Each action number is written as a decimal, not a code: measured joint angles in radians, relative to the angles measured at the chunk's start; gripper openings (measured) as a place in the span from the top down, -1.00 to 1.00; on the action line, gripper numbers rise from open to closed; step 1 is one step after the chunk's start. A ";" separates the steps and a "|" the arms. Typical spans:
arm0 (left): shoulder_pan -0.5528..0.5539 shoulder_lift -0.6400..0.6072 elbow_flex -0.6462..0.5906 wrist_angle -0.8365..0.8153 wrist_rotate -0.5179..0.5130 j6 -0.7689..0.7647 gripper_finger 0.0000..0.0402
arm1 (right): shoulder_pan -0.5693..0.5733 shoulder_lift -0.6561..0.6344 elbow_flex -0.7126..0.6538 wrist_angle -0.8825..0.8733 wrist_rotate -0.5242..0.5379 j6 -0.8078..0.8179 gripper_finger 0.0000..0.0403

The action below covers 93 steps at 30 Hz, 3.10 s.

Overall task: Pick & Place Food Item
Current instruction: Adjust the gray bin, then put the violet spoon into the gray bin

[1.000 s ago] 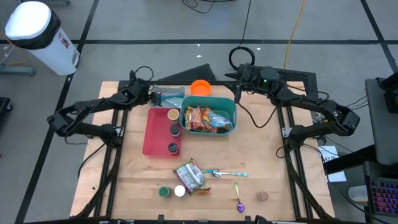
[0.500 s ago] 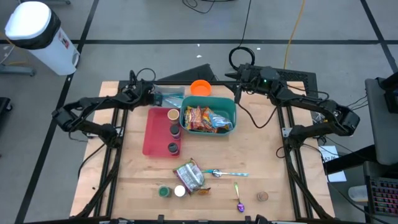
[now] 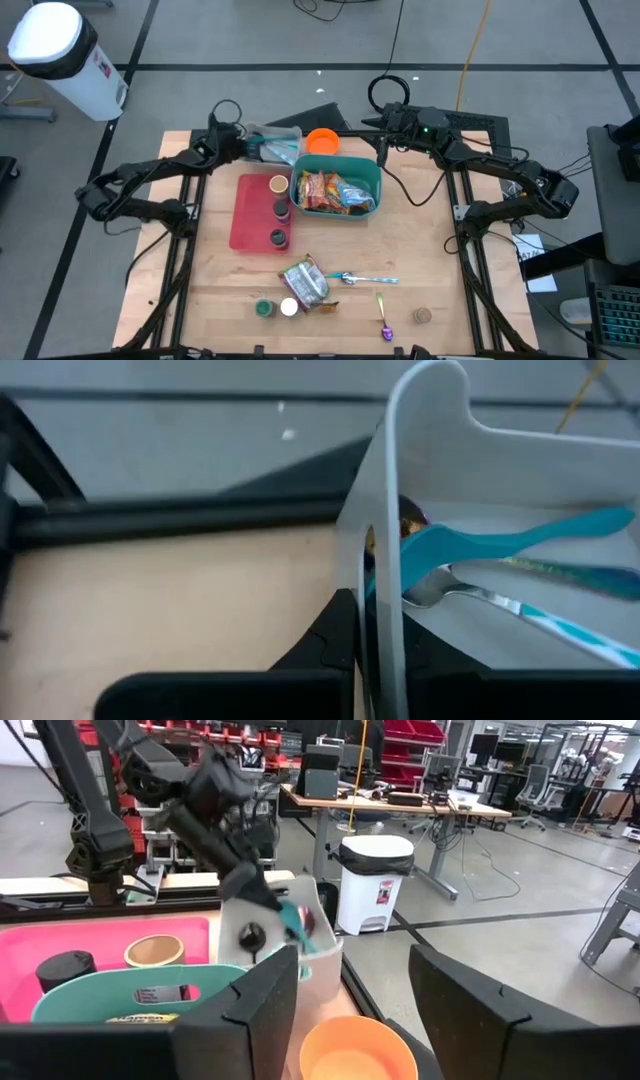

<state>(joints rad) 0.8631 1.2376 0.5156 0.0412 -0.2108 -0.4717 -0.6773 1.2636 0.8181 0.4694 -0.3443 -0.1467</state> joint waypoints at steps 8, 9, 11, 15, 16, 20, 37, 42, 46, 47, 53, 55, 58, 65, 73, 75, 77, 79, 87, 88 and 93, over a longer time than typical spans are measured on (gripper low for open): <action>0.058 -0.224 0.000 -0.010 0.004 0.055 0.97 | 0.000 0.000 0.000 0.000 0.001 -0.003 0.10; 0.066 -0.253 0.000 -0.007 0.004 0.063 0.98 | 0.000 0.000 0.000 0.000 0.001 -0.004 0.11; 0.078 -0.309 0.000 -0.001 0.003 0.082 0.98 | 0.000 0.000 0.000 0.000 0.002 -0.002 0.11; 0.090 -0.391 0.000 -0.010 0.003 0.106 0.98 | 0.000 0.000 0.000 0.001 0.002 0.002 0.11; 0.090 -0.405 0.000 -0.009 0.003 0.110 0.98 | 0.000 0.000 0.000 0.001 0.001 0.003 0.11; 0.090 -0.422 0.000 -0.014 0.003 0.119 0.98 | 0.000 0.000 0.000 0.001 0.002 0.003 0.12; 0.089 -0.096 0.000 -0.061 0.065 0.013 0.98 | 0.000 0.000 0.000 0.011 0.001 0.000 0.14; 0.067 -0.023 0.000 -0.044 0.082 -0.021 0.98 | 0.000 0.000 0.000 0.011 0.001 -0.024 0.14; 0.043 0.003 0.000 -0.053 0.097 -0.039 0.98 | 0.000 0.000 0.000 0.011 0.001 -0.026 0.14; 0.040 0.005 0.000 -0.061 0.108 -0.047 0.98 | 0.000 0.000 0.000 0.010 0.001 -0.026 0.14; 0.017 0.005 0.000 -0.097 0.111 -0.063 0.98 | 0.000 0.000 0.000 0.011 0.001 -0.026 0.14; 0.012 0.005 0.000 -0.099 0.109 -0.072 0.97 | 0.000 0.000 0.000 0.011 0.001 -0.026 0.14; 0.011 0.005 0.000 -0.107 0.109 -0.071 0.90 | 0.000 0.000 0.000 0.011 0.000 -0.024 0.14; 0.011 0.005 0.000 -0.129 0.052 -0.073 0.72 | 0.000 0.000 0.000 0.010 -0.001 -0.022 0.14; 0.011 0.004 0.000 -0.113 0.046 -0.023 0.34 | 0.004 0.000 0.000 -0.003 -0.001 0.041 0.13; 0.011 0.004 0.000 -0.105 0.045 -0.008 0.19 | 0.007 0.000 0.000 -0.009 -0.001 0.041 0.14; 0.013 0.004 0.000 -0.079 0.045 0.025 0.04 | 0.012 0.000 0.000 -0.011 -0.001 0.040 0.13; 0.020 -0.008 0.000 -0.051 0.050 0.108 -0.08 | 0.019 0.000 0.000 -0.017 -0.001 0.040 0.12; 0.071 -0.313 0.000 -0.072 0.153 0.264 -0.35 | 0.067 -0.104 0.000 -0.129 0.002 0.112 0.12; 0.073 -0.363 0.000 -0.083 0.185 0.271 -0.36 | 0.092 -0.124 0.000 -0.150 0.003 0.116 0.12; 0.055 -0.566 -0.018 -0.126 0.417 0.356 -0.39 | 0.332 -0.170 0.000 -0.194 0.034 0.060 0.11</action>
<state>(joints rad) 0.9180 0.6714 0.4974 -0.0843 0.2064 -0.1161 -0.3454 1.0934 0.8181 0.2751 -0.3098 -0.0866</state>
